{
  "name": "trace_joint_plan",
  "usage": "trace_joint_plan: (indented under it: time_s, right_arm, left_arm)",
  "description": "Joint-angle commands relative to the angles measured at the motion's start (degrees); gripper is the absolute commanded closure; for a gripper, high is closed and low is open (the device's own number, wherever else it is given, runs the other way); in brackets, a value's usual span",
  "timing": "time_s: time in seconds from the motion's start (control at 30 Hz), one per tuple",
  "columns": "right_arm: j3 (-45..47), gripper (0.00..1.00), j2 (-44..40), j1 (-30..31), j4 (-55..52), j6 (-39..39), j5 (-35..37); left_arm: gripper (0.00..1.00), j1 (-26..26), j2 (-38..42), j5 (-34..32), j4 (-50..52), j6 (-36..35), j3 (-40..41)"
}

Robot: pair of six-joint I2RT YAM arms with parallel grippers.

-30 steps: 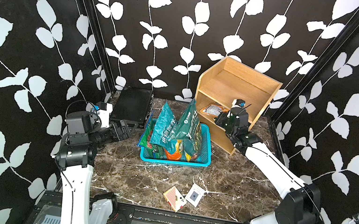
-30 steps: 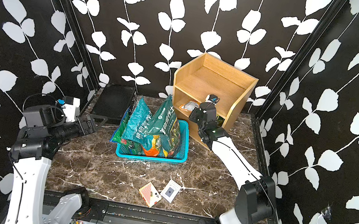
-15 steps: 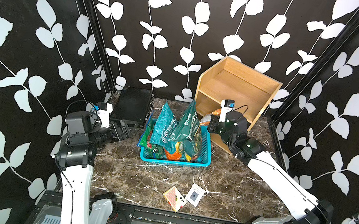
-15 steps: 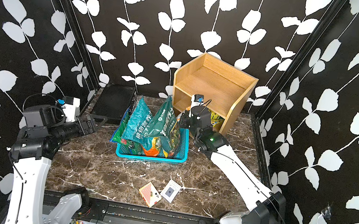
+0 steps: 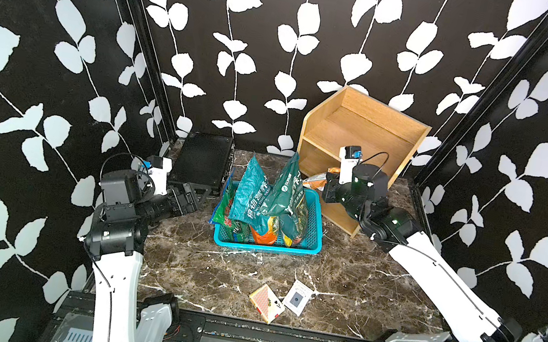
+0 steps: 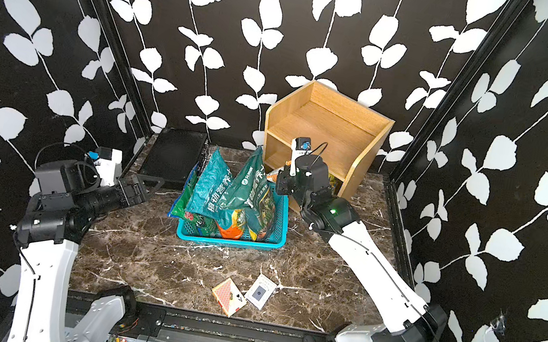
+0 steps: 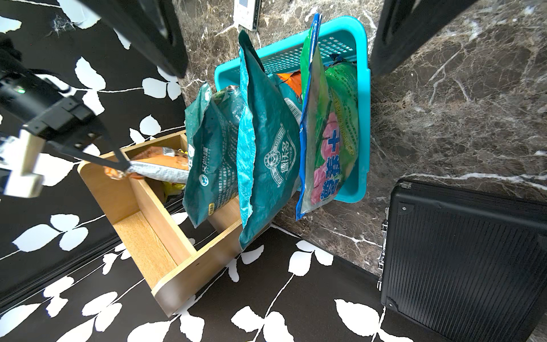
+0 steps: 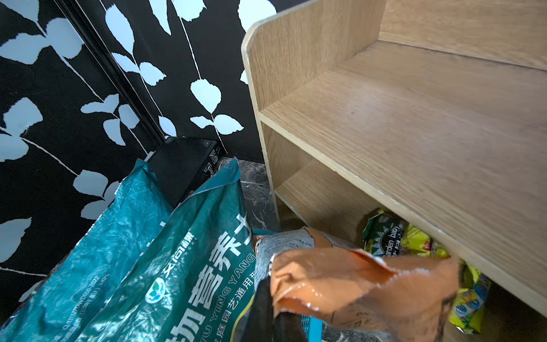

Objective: Take down the fertilizer bag from the shelf
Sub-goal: Pick up the fertilizer bag from the shelf, then place the fertilizer bag in the storage box.

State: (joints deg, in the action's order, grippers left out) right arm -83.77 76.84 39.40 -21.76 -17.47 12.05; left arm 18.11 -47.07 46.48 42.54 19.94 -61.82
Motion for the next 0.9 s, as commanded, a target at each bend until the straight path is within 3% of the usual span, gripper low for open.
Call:
trace_joint_plan:
  time_s: [0.0, 0.43, 0.87]
  right_arm:
    - [-5.53, 1.0, -5.89, 0.86, 6.04, 1.67, 1.15]
    - [-5.4, 1.0, -6.01, 3.41, 6.73, 1.3, -0.42]
    - [-8.98, 1.0, -7.62, 16.06, 3.21, 3.75, 8.95]
  left_arm:
    - [0.01, 0.35, 0.55, 0.45, 0.28, -0.42, 0.03]
    - [0.01, 0.33, 0.5, 0.3, 0.3, -0.41, -0.1]
    - [0.01, 0.3, 0.61, 0.09, 0.35, -0.43, -0.21]
